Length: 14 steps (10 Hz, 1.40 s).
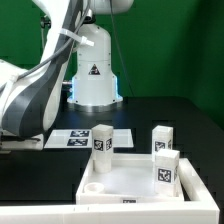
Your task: Assemble square table
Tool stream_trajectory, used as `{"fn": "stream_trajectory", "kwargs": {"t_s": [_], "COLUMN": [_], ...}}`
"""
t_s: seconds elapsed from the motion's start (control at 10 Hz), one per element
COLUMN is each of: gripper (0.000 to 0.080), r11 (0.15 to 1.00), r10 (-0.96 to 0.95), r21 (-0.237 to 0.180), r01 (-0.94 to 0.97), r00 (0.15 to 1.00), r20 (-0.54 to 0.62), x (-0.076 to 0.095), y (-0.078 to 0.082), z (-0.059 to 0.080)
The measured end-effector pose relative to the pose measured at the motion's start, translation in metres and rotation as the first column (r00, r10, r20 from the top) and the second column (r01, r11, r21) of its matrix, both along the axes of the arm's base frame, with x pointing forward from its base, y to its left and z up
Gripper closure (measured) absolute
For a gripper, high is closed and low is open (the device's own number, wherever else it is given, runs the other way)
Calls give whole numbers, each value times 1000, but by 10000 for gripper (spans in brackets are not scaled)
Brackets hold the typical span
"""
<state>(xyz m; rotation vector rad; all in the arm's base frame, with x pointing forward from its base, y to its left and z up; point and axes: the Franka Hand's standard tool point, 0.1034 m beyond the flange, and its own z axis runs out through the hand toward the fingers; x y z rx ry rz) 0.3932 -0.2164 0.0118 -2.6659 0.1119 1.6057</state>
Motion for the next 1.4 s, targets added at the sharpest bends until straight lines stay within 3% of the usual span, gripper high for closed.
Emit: {"fn": "stream_trajectory", "kwargs": {"t_s": [0.5,0.9,1.1,1.2,1.4], "gripper": [514,514,512,512,512], "r11": [998,997,998,998,998], "r10": [-4,8,-21,-7,12], "r21": [-62,-73,-43,-56,-65], "r01": [7,1,34,25,17], "r00": [998,993,962,952,903], "r20": [55,118,272,307,430], "x": [61,67,86,89,94], "y": [68,59,75,82,79], "z": [63,55,66,77,73]}}
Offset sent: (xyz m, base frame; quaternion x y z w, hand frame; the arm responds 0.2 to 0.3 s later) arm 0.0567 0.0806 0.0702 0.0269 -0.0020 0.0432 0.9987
